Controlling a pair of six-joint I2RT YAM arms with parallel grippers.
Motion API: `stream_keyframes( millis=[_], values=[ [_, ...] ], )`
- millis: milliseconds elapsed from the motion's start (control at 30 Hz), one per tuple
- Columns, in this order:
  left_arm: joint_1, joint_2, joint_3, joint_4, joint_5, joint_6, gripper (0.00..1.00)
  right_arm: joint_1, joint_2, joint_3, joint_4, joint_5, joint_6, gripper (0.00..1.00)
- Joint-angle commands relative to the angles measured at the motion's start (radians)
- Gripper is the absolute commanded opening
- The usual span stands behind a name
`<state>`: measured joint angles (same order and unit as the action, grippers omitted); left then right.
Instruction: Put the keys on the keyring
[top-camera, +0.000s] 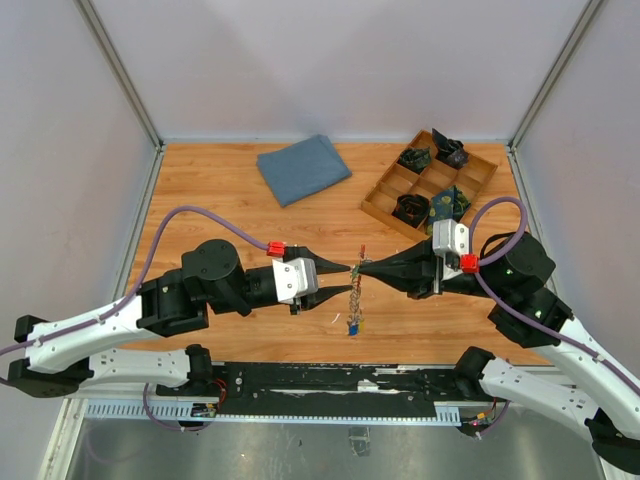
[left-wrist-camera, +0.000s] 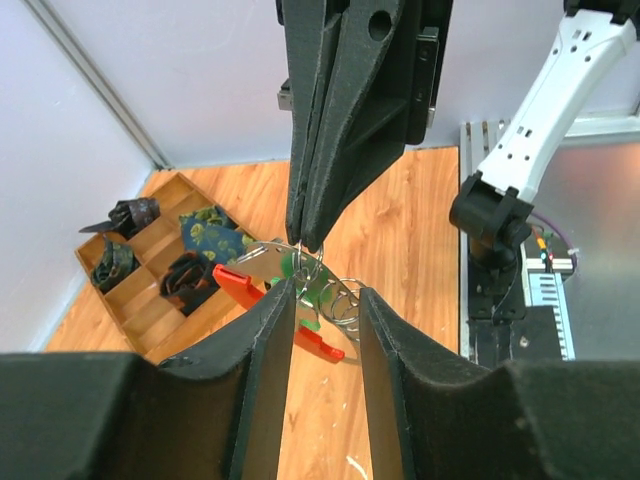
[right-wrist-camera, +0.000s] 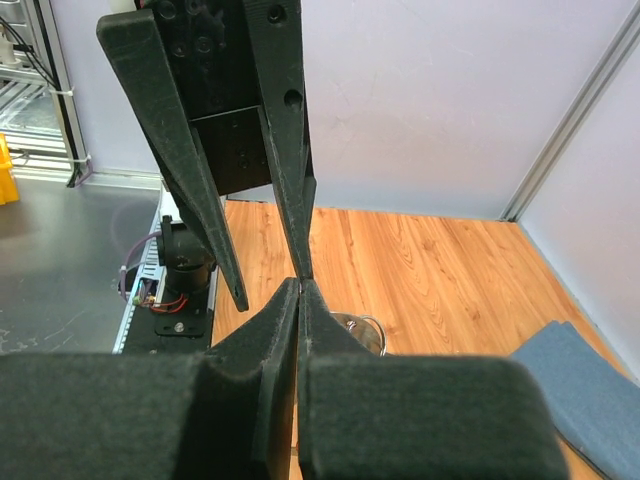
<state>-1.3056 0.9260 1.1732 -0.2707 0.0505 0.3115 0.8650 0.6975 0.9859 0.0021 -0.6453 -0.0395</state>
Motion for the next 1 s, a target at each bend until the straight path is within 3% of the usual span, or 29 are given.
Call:
stream_keyframes(
  millis=[0, 300, 567, 833, 967],
  values=[
    [-0.002, -0.028, -0.049, 0.157, -0.014, -0.058, 0.38, 0.005, -0.013, 0.02, 0.068, -0.039, 0.019, 0.0],
    [-0.001, -0.028, -0.089, 0.234, -0.019, -0.088, 0.38, 0.005, -0.018, 0.016, 0.081, -0.075, 0.03, 0.01],
    [-0.001, -0.016, -0.088, 0.233, 0.019, -0.087, 0.27, 0.005, -0.025, 0.016, 0.079, -0.074, 0.029, 0.01],
    [-0.001, 0.002, -0.088, 0.224, 0.048, -0.088, 0.32, 0.005, -0.032, 0.016, 0.076, -0.071, 0.03, 0.01],
    [-0.002, 0.005, -0.086, 0.22, 0.047, -0.09, 0.29, 0.005, -0.033, 0.016, 0.076, -0.072, 0.03, 0.01]
  ],
)
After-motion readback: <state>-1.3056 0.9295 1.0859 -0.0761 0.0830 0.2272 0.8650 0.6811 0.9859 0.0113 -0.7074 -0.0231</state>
